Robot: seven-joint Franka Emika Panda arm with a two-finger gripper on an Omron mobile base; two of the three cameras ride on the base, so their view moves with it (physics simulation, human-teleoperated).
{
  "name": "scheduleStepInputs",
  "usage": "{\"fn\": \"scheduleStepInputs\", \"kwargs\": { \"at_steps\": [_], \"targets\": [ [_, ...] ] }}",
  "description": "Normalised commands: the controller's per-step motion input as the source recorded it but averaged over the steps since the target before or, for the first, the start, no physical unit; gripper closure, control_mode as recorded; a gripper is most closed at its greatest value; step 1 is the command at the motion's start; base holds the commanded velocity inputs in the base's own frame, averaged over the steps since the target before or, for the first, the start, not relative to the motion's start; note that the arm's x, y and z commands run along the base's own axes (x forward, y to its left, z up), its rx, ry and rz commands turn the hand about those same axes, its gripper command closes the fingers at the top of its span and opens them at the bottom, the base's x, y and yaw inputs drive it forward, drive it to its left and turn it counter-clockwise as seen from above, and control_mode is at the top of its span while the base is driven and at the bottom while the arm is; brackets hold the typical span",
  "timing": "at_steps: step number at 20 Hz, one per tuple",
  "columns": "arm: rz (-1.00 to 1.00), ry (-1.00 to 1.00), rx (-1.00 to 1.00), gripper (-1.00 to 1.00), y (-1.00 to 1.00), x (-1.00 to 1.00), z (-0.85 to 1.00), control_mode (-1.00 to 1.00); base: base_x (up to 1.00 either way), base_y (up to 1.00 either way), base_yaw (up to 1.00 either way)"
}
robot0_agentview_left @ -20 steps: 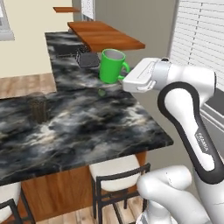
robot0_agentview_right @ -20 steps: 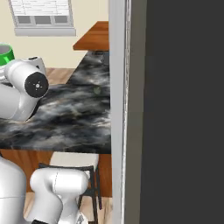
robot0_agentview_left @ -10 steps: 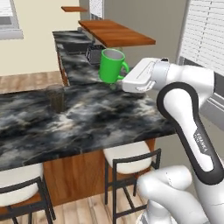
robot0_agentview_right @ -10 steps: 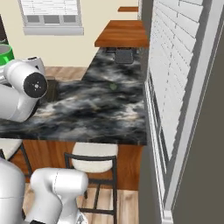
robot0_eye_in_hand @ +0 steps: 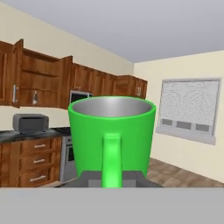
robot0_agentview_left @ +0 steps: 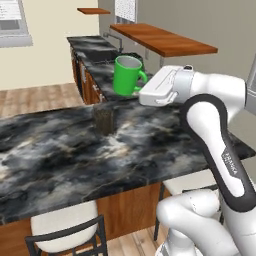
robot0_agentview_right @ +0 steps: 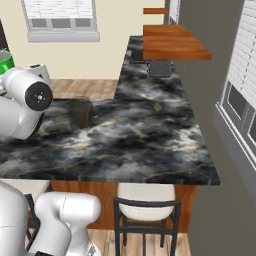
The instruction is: Open the cabinet directly in front. Then move the wine and the mug to the dining counter with the jar on it.
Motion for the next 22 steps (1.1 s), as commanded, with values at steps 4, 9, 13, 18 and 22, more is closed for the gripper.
{"fn": "scheduleStepInputs", "kwargs": {
  "at_steps": [4, 9, 13, 18, 22],
  "targets": [
    [0.0, 0.0, 0.0, 1.0, 0.0, 0.0, 0.0, 1.0, 1.0, 0.09, -0.06],
    [0.0, 0.08, 0.03, 1.0, -0.19, 0.6, -0.07, -1.0, 0.4, 0.0, 0.0],
    [-0.04, 0.28, 0.18, 1.0, -0.95, 0.97, -0.2, -1.0, 0.0, 0.0, 0.0],
    [-0.02, 0.38, 0.23, 1.0, -1.0, 0.94, -0.47, -1.0, 0.0, 0.0, 0.0],
    [0.01, 0.39, 0.13, 1.0, -1.0, 0.97, -0.6, -1.0, 0.0, 0.0, 0.0]
  ]
}}
